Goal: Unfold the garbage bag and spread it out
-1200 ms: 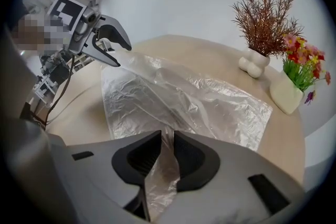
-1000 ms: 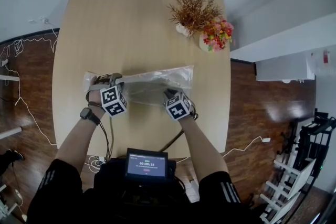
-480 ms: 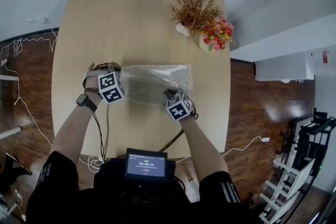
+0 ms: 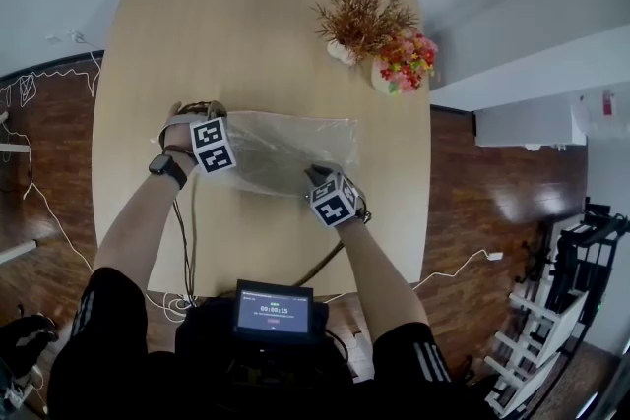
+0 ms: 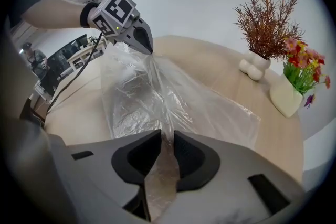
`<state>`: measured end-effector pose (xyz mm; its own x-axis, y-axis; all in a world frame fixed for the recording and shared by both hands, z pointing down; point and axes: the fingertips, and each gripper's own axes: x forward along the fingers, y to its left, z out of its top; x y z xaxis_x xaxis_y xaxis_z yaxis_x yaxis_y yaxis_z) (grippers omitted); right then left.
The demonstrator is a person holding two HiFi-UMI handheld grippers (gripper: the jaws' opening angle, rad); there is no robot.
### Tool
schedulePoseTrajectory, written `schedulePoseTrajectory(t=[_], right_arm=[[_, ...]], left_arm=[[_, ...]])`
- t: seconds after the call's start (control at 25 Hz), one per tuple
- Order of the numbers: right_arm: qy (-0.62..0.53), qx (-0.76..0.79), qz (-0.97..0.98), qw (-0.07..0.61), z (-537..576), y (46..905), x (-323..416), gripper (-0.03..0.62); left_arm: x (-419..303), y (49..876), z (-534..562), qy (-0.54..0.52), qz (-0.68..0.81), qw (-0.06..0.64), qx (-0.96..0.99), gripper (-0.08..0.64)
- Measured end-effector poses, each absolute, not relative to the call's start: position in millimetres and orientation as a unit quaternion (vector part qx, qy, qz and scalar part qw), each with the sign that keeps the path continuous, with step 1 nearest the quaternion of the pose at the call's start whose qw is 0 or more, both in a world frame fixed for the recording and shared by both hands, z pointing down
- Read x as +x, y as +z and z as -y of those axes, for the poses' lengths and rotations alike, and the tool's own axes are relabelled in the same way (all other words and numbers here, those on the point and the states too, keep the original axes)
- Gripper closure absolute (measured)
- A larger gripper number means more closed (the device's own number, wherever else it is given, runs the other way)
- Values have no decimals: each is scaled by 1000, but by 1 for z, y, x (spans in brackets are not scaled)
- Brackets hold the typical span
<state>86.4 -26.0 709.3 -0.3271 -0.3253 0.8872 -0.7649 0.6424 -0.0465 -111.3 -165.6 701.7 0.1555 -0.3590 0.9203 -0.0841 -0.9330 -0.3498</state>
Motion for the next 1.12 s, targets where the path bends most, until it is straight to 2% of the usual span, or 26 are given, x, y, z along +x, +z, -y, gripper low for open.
schedulePoseTrajectory(t=[0.64,0.88,1.12], right_arm=[[239,355,779,459,25,709,87,479],[256,369,784,429,28,697,88,477],[206,413,802,378,53,648,88,449]], left_arm=[[-105,727,177,-643,-144,118,-743,563],[-105,726,178,-639,-151,124,-744,563],[-105,727,179,-637,-157,123,-745,565]])
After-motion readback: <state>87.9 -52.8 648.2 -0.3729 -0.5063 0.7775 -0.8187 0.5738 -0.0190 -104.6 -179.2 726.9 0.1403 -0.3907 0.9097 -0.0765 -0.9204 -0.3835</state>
